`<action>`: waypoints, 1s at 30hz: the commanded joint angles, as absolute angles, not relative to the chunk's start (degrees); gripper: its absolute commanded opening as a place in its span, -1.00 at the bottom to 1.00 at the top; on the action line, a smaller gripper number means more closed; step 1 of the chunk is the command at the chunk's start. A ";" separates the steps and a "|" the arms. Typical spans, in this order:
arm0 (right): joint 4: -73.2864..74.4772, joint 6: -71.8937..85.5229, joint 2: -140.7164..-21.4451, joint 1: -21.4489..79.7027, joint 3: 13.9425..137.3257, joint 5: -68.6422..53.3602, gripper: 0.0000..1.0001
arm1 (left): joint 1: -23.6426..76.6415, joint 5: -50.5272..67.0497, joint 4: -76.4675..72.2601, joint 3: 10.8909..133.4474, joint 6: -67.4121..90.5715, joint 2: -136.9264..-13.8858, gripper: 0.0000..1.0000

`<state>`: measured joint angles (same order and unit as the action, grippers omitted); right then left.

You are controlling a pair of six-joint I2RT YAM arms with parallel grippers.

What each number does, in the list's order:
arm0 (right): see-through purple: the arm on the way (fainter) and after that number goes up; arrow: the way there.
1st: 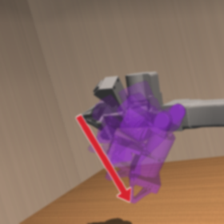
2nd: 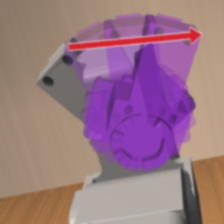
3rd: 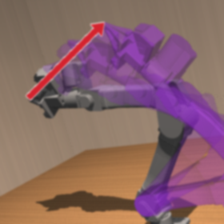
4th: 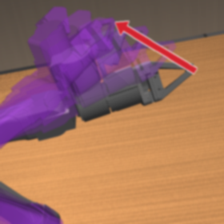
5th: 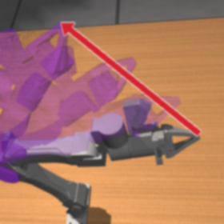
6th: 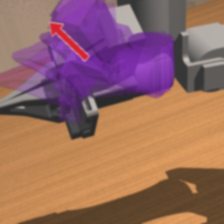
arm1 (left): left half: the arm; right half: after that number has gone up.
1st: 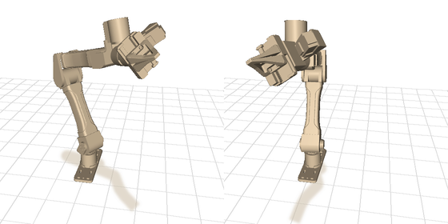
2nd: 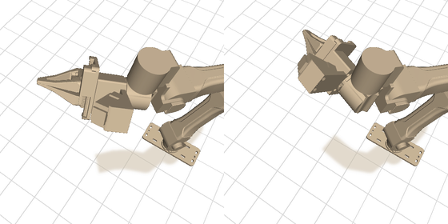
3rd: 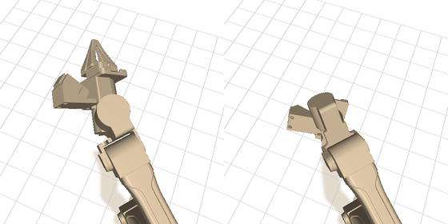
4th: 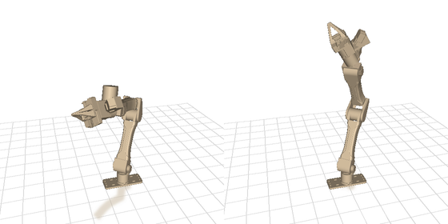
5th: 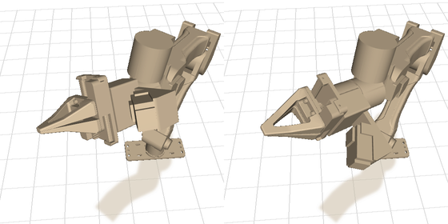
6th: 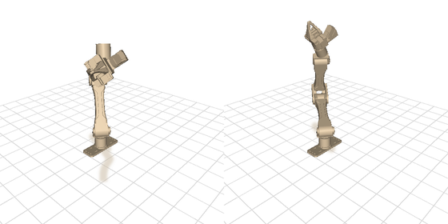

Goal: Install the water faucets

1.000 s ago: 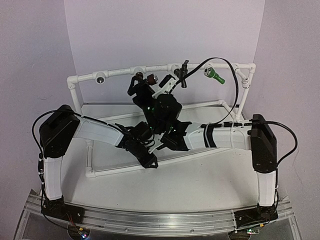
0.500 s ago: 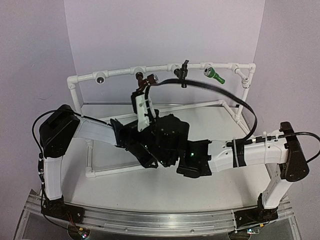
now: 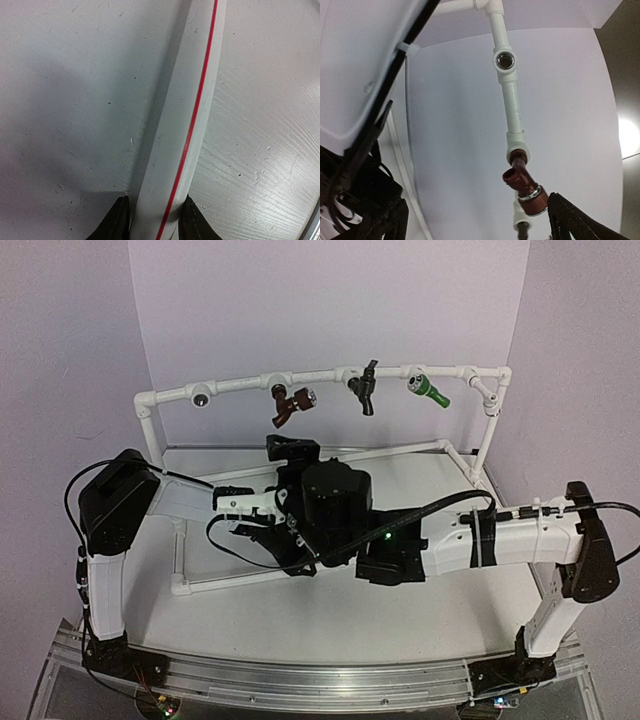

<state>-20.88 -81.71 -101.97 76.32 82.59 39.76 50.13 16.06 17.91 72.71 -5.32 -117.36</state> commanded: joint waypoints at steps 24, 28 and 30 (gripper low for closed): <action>-14.33 -105.71 -115.76 63.07 109.56 39.23 0.56 | 50.19 15.90 20.39 69.15 3.03 -126.56 -1.00; -14.67 -103.32 -117.92 63.05 112.19 41.64 0.11 | 50.18 15.99 20.41 69.09 3.02 -126.48 -1.00; -15.64 -102.69 -118.43 63.02 112.17 42.14 -0.03 | 50.18 16.09 20.42 69.14 2.99 -126.51 -1.00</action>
<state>-12.81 -105.29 -117.41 62.94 108.88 39.55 49.91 17.00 17.72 72.75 -5.34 -117.47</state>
